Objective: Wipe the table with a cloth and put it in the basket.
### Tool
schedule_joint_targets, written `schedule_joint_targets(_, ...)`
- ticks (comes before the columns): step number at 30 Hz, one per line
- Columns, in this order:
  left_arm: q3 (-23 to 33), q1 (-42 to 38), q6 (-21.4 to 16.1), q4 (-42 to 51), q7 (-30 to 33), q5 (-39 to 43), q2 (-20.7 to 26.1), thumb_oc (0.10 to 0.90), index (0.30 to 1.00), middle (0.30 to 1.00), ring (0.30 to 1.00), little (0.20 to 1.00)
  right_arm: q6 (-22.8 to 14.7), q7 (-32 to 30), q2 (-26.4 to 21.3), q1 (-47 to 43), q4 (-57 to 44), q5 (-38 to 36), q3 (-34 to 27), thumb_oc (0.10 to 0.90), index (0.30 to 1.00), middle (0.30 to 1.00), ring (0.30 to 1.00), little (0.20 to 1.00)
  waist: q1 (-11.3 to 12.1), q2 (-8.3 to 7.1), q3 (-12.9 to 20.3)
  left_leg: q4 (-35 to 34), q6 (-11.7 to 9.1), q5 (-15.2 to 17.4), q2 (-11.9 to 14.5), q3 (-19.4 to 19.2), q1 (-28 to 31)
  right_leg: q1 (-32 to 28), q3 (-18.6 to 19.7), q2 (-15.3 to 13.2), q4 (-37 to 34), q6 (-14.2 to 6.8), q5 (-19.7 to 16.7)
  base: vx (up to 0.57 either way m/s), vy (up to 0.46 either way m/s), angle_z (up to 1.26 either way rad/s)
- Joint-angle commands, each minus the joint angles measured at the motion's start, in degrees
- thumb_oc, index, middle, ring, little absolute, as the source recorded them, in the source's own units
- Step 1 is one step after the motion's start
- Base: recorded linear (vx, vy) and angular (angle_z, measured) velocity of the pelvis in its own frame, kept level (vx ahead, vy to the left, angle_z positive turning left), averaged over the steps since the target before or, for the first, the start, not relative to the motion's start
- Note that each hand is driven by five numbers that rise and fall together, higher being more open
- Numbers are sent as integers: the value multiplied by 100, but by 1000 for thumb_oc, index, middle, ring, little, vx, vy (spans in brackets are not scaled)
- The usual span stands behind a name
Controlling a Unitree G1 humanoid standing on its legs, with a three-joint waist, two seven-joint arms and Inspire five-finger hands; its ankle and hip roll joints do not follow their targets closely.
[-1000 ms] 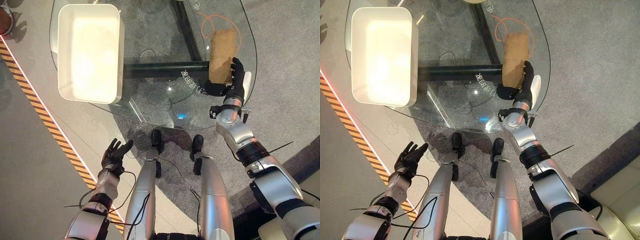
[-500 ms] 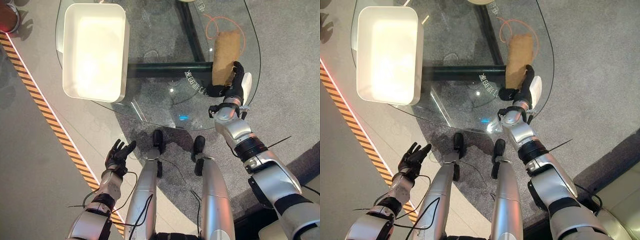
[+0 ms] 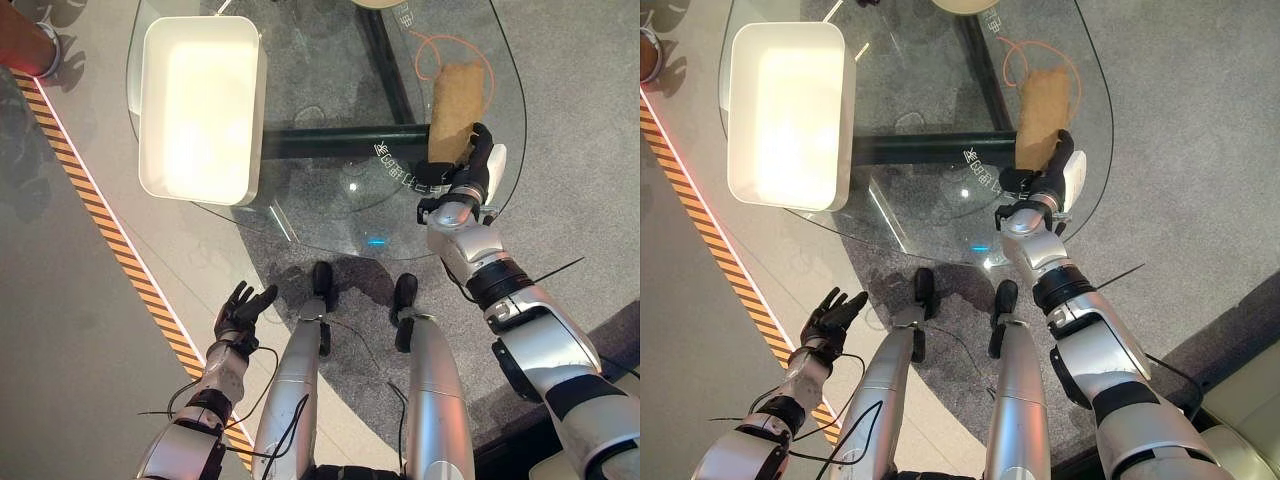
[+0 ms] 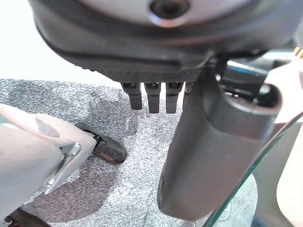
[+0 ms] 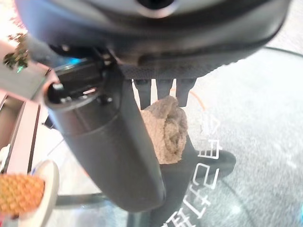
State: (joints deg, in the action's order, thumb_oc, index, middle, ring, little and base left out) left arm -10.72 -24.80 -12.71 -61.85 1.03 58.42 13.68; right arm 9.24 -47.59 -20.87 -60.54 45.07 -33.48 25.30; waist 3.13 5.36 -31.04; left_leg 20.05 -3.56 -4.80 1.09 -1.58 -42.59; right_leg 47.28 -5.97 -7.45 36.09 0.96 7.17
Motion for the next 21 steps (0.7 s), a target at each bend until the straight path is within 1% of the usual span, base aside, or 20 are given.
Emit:
schedule_joint_targets(1,-118,205,-169,-20,140,62,-99,800,900,900,900,900,-442,-225,64,-512,23,-449,29,800,900,900,900,900,58,382,125,493,219,631,-332,-381,53,-128,-285,114,-410,15,-60,0,0,0)
schedule_joint_targets(4,-123,216,-190,-47,115,72,-118,800,900,900,900,900,-563,-248,97,-509,70,-530,-25,800,900,900,900,900,60,392,125,488,221,628,-339,-380,62,-132,-283,111,-404,18,-56,0,0,0)
schedule_joint_targets(9,-149,234,-199,-35,134,90,-154,800,900,900,900,900,-529,-271,139,-548,118,-474,-66,800,900,900,900,900,58,416,125,466,226,607,-358,-385,78,-138,-275,119,-416,18,-68,0,0,0)
schedule_joint_targets(16,-203,248,-195,26,149,111,-198,800,900,900,900,900,-299,-327,133,-610,269,-273,-20,800,900,900,900,900,83,448,125,485,243,603,-372,-385,39,-82,-276,102,-373,21,-74,0,0,0)
schedule_joint_targets(21,-220,276,-224,-2,96,126,-204,800,900,900,900,900,-128,-301,76,-649,567,-155,25,800,900,900,900,900,116,456,125,472,263,604,-387,-373,52,-101,-297,96,-379,19,-78,0,0,0)
